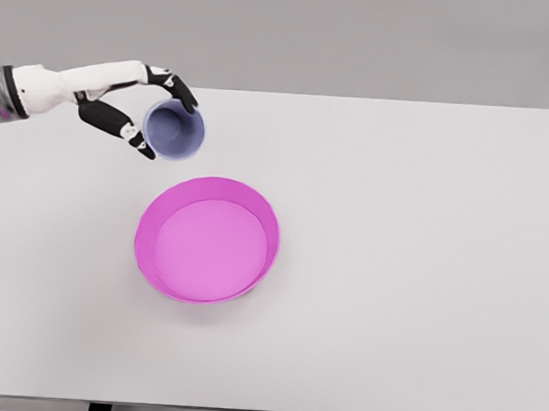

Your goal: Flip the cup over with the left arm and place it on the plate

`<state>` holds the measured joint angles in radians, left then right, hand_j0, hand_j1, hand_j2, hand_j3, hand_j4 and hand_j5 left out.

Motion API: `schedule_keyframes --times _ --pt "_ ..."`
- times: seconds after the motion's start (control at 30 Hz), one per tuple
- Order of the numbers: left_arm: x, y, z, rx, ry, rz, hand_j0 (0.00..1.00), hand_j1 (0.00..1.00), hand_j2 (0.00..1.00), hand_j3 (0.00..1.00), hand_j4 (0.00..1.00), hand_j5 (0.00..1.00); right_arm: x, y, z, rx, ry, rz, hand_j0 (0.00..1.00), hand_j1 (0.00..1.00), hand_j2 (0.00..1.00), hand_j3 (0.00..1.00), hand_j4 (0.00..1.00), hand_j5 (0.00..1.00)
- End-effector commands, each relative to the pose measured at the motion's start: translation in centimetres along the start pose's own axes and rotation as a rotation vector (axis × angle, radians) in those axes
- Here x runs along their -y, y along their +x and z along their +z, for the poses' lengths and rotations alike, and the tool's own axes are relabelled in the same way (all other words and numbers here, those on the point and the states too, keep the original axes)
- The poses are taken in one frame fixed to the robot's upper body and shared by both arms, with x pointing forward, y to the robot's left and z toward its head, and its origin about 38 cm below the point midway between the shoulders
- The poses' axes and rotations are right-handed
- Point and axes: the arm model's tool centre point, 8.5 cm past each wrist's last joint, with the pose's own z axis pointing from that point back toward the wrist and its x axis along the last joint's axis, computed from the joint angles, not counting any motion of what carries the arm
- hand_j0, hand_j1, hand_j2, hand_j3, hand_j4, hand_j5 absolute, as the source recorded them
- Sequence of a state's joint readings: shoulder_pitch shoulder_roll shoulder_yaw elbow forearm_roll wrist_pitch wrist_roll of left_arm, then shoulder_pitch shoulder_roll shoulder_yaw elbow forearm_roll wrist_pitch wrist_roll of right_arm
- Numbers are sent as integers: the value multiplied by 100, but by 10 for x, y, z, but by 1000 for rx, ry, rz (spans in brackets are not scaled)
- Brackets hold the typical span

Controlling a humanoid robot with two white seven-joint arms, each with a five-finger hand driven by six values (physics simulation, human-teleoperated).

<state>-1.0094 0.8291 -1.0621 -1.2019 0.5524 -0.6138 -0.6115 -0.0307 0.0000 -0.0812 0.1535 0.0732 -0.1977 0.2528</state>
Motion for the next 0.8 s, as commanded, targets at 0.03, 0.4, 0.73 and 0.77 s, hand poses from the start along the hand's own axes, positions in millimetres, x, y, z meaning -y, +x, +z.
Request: schedule_keyframes --times 0.03,0.4,0.73,0.77 --pt "4 30 8 102 6 69 56 56 56 56 56 56 0 0 0 0 0 0 100 100 100 100 100 100" --pt "31 48 -1 97 -39 350 55 55 55 55 55 55 0 0 0 0 0 0 100 100 100 100 100 100" --pt "60 78 7 186 -70 600 55 55 55 55 55 55 0 0 0 0 0 0 100 100 100 100 100 100" --pt "63 78 7 198 -63 637 55 55 55 55 55 55 0 0 0 0 0 0 100 100 100 100 100 100"
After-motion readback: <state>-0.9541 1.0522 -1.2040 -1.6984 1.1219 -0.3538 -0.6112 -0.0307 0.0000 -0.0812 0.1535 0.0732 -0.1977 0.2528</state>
